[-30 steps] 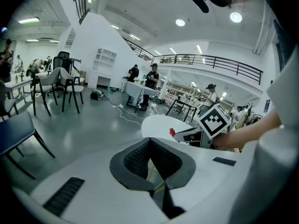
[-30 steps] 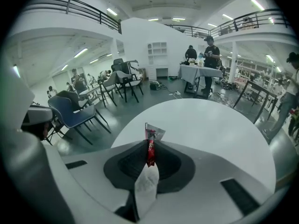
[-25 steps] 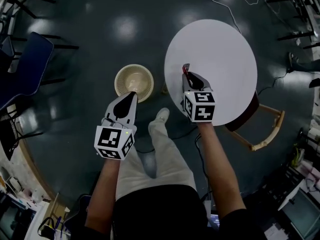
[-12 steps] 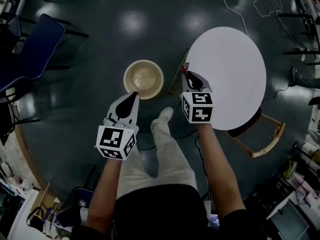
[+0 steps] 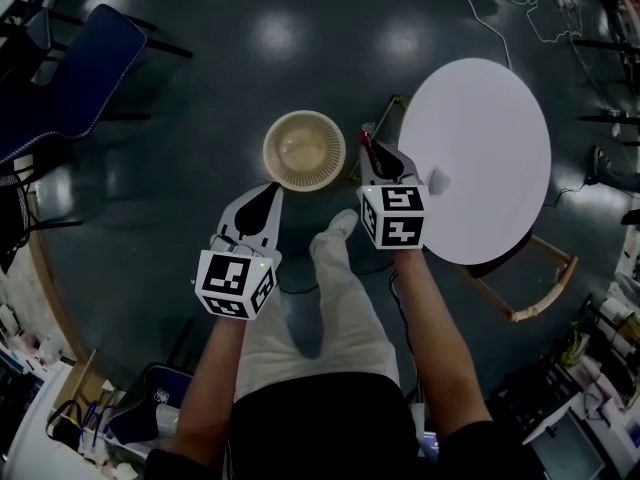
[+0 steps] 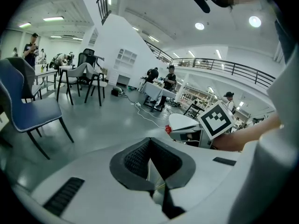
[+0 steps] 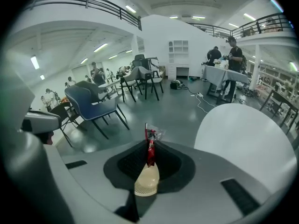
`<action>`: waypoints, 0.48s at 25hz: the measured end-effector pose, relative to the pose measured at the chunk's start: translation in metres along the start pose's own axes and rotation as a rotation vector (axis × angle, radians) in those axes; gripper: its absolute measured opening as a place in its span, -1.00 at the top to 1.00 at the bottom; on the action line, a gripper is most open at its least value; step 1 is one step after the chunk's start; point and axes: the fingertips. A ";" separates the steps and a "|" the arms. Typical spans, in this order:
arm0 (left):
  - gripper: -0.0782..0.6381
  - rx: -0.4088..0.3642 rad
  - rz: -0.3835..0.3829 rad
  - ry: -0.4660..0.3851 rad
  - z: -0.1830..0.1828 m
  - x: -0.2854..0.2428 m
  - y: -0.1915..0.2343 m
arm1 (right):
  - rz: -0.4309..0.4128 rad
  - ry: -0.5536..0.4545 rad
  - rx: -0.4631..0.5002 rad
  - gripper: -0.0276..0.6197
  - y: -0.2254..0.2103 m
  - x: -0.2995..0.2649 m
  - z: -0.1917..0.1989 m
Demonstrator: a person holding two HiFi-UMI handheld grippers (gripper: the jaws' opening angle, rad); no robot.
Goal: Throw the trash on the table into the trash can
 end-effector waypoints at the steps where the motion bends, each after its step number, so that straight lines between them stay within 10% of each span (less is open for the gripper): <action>1: 0.76 0.002 -0.003 0.002 0.003 0.000 0.005 | -0.004 0.003 0.000 0.74 0.004 -0.006 0.002; 12: 0.76 0.007 0.003 0.045 0.054 -0.022 0.037 | -0.045 0.026 -0.028 0.74 0.024 -0.068 0.039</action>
Point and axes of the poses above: the fingertips, and each gripper's own axes: x backward along the fingers, y to its left, z out of its underside, and after that the axes turned 13 degrees about -z, right-handed
